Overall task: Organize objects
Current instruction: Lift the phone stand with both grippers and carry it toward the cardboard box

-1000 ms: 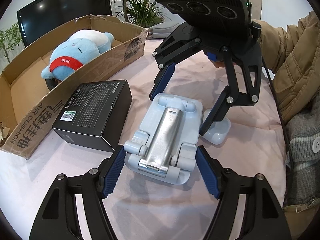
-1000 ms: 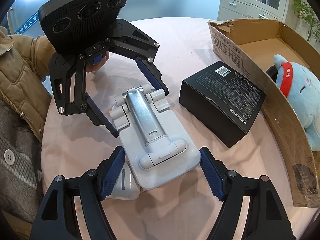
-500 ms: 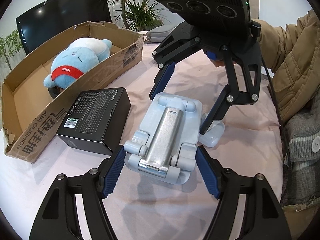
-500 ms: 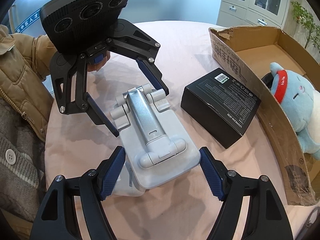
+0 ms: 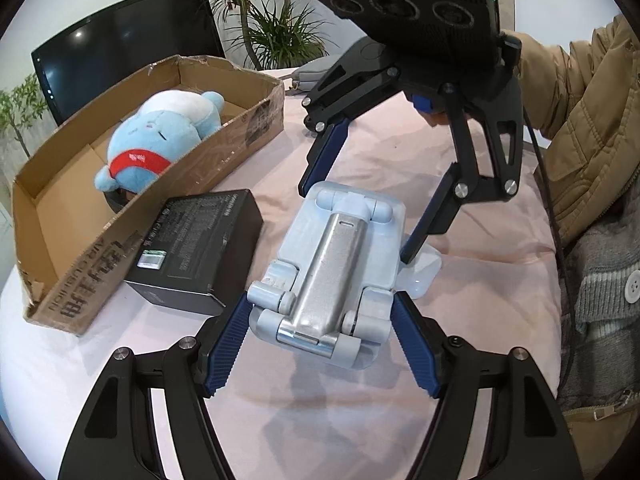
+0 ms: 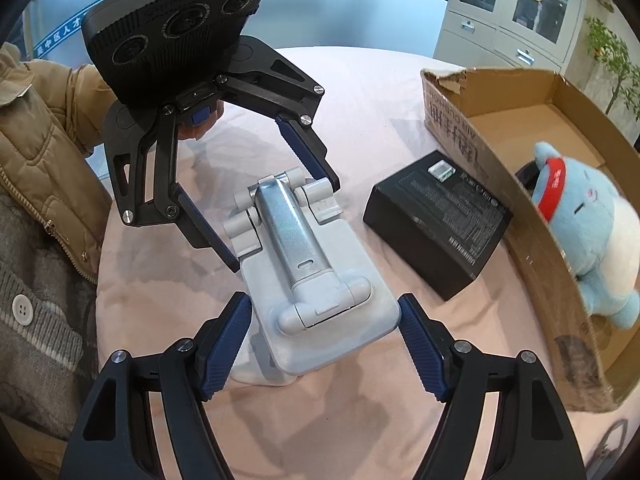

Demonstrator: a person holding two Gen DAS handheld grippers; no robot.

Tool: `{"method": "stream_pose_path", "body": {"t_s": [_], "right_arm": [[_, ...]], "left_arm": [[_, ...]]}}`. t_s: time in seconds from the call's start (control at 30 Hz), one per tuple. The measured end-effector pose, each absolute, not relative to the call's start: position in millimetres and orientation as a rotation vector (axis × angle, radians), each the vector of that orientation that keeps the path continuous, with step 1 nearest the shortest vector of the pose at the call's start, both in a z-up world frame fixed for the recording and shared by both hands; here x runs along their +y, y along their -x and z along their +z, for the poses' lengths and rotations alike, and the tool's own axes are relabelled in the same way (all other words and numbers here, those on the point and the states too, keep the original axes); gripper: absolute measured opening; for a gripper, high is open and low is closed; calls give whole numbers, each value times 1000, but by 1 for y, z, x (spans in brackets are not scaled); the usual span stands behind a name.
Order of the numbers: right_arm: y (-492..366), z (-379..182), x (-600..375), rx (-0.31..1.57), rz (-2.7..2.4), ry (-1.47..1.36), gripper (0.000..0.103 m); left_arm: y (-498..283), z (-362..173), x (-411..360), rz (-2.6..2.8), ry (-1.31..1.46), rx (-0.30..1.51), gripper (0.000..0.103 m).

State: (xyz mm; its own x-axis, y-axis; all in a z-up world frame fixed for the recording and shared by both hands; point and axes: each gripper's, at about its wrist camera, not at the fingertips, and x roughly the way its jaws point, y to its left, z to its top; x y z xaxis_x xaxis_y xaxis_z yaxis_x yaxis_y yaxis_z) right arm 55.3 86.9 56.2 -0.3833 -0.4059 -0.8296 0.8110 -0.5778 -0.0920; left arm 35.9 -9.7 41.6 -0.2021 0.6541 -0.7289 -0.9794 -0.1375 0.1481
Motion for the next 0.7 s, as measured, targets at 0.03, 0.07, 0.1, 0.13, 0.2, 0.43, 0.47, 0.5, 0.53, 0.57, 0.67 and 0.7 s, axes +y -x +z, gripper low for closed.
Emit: {"method": "stream_pose_path", "body": {"t_s": [0.03, 0.07, 0.1, 0.13, 0.2, 0.43, 0.47, 0.5, 0.53, 0.57, 0.67, 0.7], "right_arm": [[-54, 60, 86, 655, -2018, -1015, 73], [-52, 65, 85, 665, -2017, -1005, 73], [-49, 70, 85, 675, -2016, -994, 73], [-45, 77, 83, 687, -2017, -981, 72], [-34, 89, 82, 714, -2026, -959, 59], [13, 105, 71, 720, -1977, -966, 29], [14, 104, 72, 703, -1975, -963, 29], [14, 104, 73, 689, -1979, -962, 29], [12, 101, 76, 665, -1985, -961, 29], [10, 97, 80, 637, -1978, -970, 29], [5, 78, 88, 588, -1953, -1019, 37], [1, 69, 91, 575, -1932, -1043, 41]], "left_arm": [[-34, 44, -10, 1663, 598, 743, 70], [-32, 47, -10, 1665, 592, 747, 70], [-27, 52, -10, 1672, 582, 753, 70], [-24, 54, -9, 1680, 578, 762, 70], [-12, 61, -8, 1701, 561, 783, 67], [41, 88, -7, 1777, 546, 712, 49], [44, 86, -10, 1778, 551, 707, 49], [44, 82, -14, 1775, 562, 697, 49], [42, 77, -17, 1765, 579, 691, 53], [39, 72, -20, 1750, 596, 687, 66], [17, 49, -29, 1715, 633, 701, 89], [9, 40, -31, 1680, 654, 700, 89]]}}
